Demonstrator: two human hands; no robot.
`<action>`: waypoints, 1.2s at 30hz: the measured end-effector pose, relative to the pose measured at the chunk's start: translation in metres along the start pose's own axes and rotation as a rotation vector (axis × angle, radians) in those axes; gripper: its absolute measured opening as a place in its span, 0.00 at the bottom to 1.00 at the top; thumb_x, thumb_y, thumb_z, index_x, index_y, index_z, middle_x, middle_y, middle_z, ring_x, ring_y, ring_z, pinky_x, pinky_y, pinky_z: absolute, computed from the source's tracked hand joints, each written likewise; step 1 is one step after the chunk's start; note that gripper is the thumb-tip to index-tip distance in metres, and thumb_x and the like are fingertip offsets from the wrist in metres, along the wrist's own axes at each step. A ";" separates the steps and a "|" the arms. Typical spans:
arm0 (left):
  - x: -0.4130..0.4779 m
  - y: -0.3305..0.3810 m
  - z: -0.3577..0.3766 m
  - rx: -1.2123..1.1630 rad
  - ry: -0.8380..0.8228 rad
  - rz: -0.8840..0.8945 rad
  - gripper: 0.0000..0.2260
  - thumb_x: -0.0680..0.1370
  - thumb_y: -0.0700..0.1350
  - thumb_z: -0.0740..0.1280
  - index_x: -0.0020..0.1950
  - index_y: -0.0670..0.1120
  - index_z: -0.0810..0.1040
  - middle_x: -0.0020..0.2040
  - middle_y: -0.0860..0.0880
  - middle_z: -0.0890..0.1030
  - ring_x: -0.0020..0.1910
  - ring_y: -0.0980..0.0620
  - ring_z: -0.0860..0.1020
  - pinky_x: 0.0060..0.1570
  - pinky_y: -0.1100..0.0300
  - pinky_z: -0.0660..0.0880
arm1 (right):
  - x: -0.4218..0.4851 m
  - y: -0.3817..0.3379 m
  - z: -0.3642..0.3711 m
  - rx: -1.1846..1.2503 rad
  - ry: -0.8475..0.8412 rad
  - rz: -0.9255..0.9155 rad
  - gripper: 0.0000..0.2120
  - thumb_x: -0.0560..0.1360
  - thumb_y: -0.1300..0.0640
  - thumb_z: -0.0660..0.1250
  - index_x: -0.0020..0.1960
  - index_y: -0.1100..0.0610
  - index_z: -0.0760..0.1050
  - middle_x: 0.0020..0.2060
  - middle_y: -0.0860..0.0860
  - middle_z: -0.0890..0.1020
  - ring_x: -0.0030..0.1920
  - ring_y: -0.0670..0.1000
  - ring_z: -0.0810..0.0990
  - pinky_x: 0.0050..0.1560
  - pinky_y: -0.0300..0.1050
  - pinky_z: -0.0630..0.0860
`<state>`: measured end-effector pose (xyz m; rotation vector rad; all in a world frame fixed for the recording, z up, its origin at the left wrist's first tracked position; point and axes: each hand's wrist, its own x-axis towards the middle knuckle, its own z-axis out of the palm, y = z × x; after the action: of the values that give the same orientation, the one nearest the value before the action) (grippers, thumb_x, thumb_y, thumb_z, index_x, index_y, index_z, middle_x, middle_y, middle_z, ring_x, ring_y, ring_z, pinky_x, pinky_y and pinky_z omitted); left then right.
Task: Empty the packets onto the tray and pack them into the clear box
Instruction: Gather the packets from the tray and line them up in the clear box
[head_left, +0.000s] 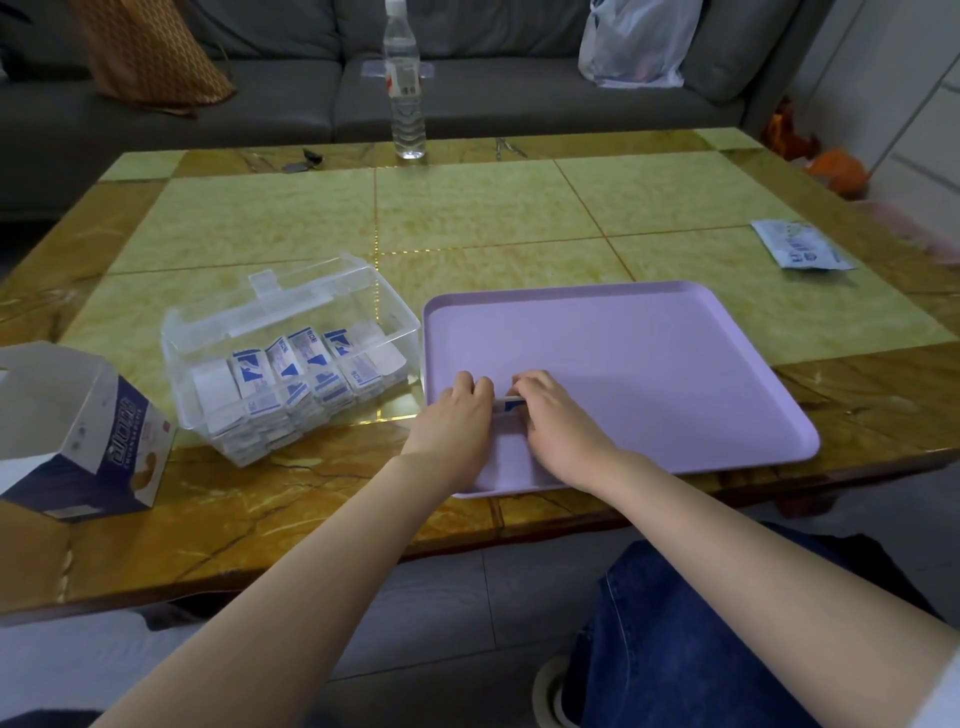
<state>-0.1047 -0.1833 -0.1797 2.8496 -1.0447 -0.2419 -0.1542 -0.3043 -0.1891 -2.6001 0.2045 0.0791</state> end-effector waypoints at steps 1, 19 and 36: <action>-0.001 0.001 -0.002 -0.012 0.000 -0.003 0.07 0.79 0.37 0.54 0.57 0.42 0.64 0.57 0.44 0.68 0.54 0.44 0.74 0.39 0.56 0.65 | 0.000 -0.001 -0.002 -0.005 0.015 0.002 0.13 0.79 0.68 0.53 0.61 0.62 0.69 0.62 0.55 0.68 0.62 0.54 0.69 0.61 0.47 0.69; -0.042 -0.074 -0.088 -0.027 0.139 0.000 0.03 0.80 0.43 0.56 0.48 0.50 0.65 0.48 0.48 0.77 0.45 0.44 0.76 0.36 0.54 0.66 | 0.002 -0.098 -0.049 -0.063 0.213 -0.298 0.07 0.78 0.55 0.62 0.50 0.53 0.79 0.44 0.49 0.82 0.46 0.52 0.78 0.46 0.51 0.76; -0.083 -0.151 -0.082 -0.096 0.219 -0.145 0.09 0.79 0.52 0.59 0.55 0.51 0.74 0.54 0.54 0.77 0.56 0.51 0.72 0.56 0.55 0.62 | 0.108 -0.160 -0.025 -0.058 0.097 -0.048 0.12 0.70 0.63 0.64 0.29 0.64 0.71 0.26 0.58 0.69 0.31 0.51 0.65 0.32 0.41 0.61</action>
<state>-0.0565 -0.0113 -0.1119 2.7890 -0.7652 0.0106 -0.0214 -0.1951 -0.0975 -2.6673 0.1763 -0.0590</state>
